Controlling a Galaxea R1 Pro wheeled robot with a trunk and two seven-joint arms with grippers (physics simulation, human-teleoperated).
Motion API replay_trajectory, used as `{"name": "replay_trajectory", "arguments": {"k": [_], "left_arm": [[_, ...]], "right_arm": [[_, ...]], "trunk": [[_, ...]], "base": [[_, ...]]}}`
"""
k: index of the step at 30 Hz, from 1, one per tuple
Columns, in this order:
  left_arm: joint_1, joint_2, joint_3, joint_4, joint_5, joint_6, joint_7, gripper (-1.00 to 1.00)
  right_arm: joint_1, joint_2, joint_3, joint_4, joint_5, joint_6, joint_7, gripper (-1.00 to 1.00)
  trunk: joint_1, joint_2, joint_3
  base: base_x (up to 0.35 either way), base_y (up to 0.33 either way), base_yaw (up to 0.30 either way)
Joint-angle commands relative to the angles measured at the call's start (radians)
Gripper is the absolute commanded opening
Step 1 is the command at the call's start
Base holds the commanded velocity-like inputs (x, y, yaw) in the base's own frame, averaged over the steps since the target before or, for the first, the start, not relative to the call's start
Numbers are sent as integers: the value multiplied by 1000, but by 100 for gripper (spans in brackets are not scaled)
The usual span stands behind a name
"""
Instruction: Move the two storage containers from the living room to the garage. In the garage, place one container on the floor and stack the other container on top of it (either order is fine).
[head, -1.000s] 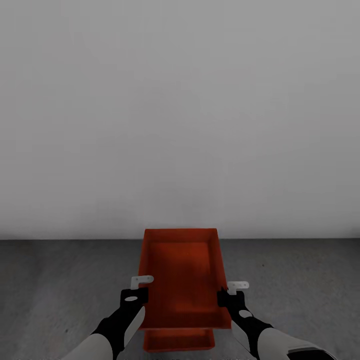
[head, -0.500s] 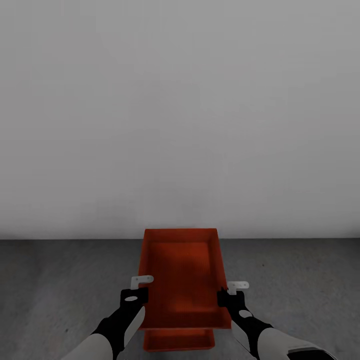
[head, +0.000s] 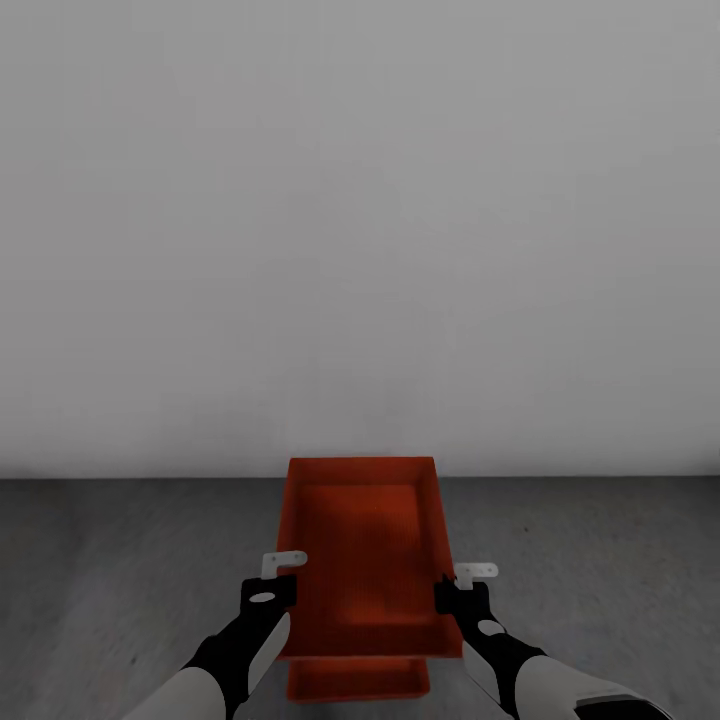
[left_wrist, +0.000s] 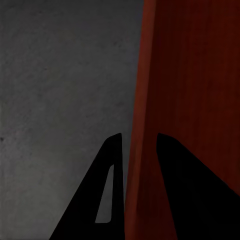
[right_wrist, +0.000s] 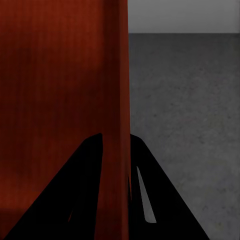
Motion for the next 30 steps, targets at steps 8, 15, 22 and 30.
{"name": "replay_trajectory", "arguments": {"k": [8, 15, 22, 30], "left_arm": [[-1, 0, -3, -15, -2, 5, 8, -100], [-1, 0, -4, -15, -2, 5, 7, -100], [-1, 0, -4, -16, -2, 5, 6, -100], [-1, 0, -4, -16, -2, 5, 6, -100]], "right_arm": [[-1, 0, -11, 4, -7, -3, 1, -100], [-1, 0, -11, 4, -7, -4, 1, -100], [-1, 0, -11, 4, -7, -3, 2, -100], [-1, 0, -11, 4, -7, -4, 3, -100]], "trunk": [[0, -1, -1], [0, -1, -1], [0, -1, -1], [0, -1, -1]], "base": [[-223, 0, 0], [-42, 0, 0], [-1, 0, 80], [0, 0, 8]]}}
